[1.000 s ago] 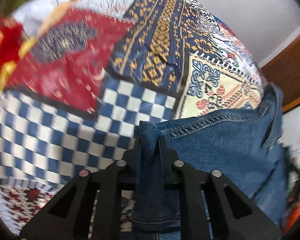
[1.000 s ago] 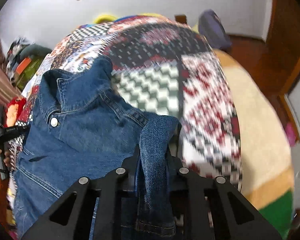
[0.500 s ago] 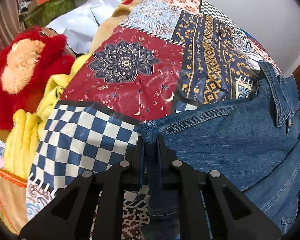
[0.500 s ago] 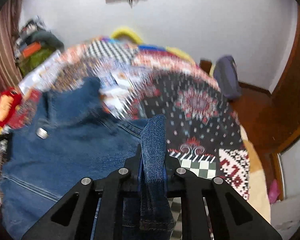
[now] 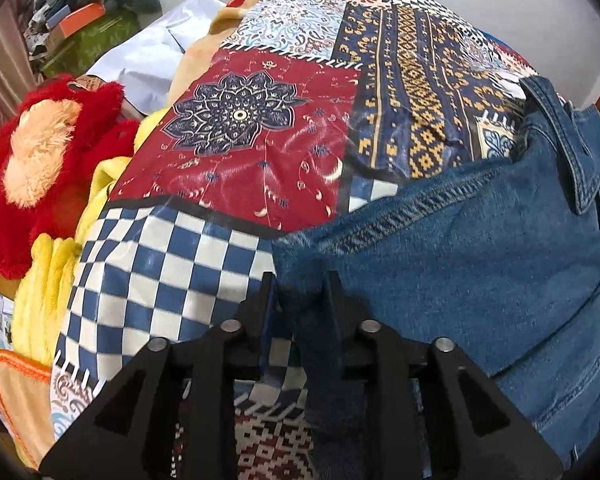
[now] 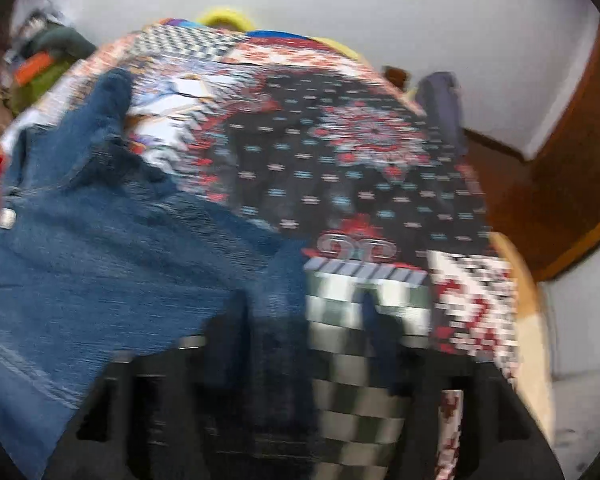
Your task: Fold large clothes
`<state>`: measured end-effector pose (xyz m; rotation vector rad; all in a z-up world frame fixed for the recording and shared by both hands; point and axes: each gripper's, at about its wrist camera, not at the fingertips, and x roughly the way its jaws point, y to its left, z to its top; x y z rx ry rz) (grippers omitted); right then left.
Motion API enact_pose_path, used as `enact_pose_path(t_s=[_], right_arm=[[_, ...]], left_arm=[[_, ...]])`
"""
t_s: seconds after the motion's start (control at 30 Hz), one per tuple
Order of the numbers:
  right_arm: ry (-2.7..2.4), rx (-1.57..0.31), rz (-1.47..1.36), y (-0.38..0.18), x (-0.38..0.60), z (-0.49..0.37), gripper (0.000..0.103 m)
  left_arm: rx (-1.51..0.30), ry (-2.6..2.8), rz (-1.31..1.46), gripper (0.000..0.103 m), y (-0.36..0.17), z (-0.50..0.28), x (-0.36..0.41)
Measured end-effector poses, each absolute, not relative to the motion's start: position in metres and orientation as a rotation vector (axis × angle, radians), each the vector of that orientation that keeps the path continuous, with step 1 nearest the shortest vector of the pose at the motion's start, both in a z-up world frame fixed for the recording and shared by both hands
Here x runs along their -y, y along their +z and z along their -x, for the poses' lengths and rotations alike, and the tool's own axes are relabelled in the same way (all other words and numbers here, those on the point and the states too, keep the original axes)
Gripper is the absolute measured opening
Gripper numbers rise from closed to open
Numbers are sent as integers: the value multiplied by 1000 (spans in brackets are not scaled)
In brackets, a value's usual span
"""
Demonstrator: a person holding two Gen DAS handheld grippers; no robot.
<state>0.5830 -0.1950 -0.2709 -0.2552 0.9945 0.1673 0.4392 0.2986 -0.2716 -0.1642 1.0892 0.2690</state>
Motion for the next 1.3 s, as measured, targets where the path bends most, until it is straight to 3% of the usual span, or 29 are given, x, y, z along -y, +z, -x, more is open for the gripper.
enact_pose_path(t_s=[0.17, 0.43, 0.73, 1.0, 1.1, 1.3], right_arm=[[173, -1045, 215, -251, 208, -569, 74], [240, -979, 213, -186, 207, -506, 74], [309, -849, 263, -120, 197, -418, 80], [352, -780, 328, -103, 193, -340, 84], [369, -786, 317, -108, 197, -313, 90], [375, -860, 249, -138, 216, -272, 90]], left_arm=[[-1098, 251, 163, 33, -256, -424, -292], [-978, 223, 196, 70, -193, -376, -277], [-845, 189, 188, 93, -128, -307, -248], [-789, 161, 218, 95, -113, -242, -227], [-800, 159, 230, 95, -121, -220, -217], [-886, 139, 267, 95, -159, -177, -205]])
